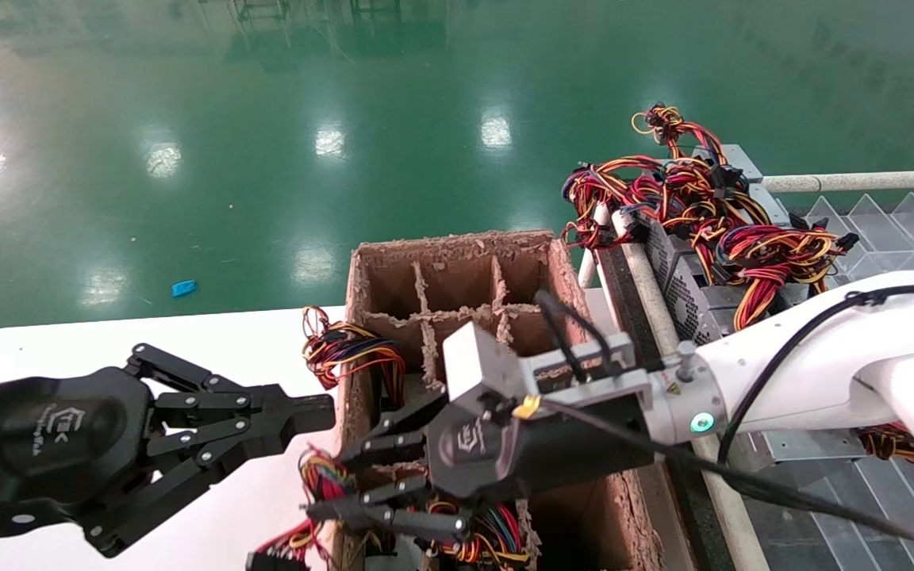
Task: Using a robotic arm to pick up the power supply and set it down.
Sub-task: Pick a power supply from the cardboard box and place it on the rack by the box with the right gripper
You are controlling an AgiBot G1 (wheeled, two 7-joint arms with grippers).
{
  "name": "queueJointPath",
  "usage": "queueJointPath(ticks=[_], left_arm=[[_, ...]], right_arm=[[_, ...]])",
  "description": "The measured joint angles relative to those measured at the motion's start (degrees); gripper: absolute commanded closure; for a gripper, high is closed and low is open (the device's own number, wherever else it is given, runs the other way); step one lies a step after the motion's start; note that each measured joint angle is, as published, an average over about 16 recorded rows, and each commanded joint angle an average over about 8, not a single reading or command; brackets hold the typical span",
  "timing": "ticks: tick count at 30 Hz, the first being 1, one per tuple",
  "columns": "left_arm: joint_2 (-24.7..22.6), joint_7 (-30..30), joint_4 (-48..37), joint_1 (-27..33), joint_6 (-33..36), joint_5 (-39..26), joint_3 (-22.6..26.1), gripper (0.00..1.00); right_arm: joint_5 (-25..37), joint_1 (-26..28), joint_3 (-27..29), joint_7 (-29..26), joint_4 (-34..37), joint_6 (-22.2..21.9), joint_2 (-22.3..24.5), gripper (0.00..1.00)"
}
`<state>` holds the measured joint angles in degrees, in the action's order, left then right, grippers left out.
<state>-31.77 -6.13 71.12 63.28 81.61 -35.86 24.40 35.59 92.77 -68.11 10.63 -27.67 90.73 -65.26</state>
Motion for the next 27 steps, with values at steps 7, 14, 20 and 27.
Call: queueJointPath(ticks=[7,14,20,27], left_arm=[[0.00,0.00,0.00,0.00,0.00,0.00,0.00,1.00],[0.00,0.00,0.00,0.00,0.00,0.00,0.00,1.00],[0.00,0.00,0.00,0.00,0.00,0.00,0.00,1.00],[0.00,0.00,0.00,0.00,0.00,0.00,0.00,1.00]], right_arm=[[-3.47,1.34,0.76,-0.11,1.39,-0.50,0.44,1.00],[-6.35,3.30,2.17,0.25,4.33,-1.23,0.00,1.00],[-7.91,5.82,3.35,1.50,6.94,-1.46,-0.83,1.00],[-7.15,10.71,3.48,4.32,9.17,-1.44,-1.57,1.00]])
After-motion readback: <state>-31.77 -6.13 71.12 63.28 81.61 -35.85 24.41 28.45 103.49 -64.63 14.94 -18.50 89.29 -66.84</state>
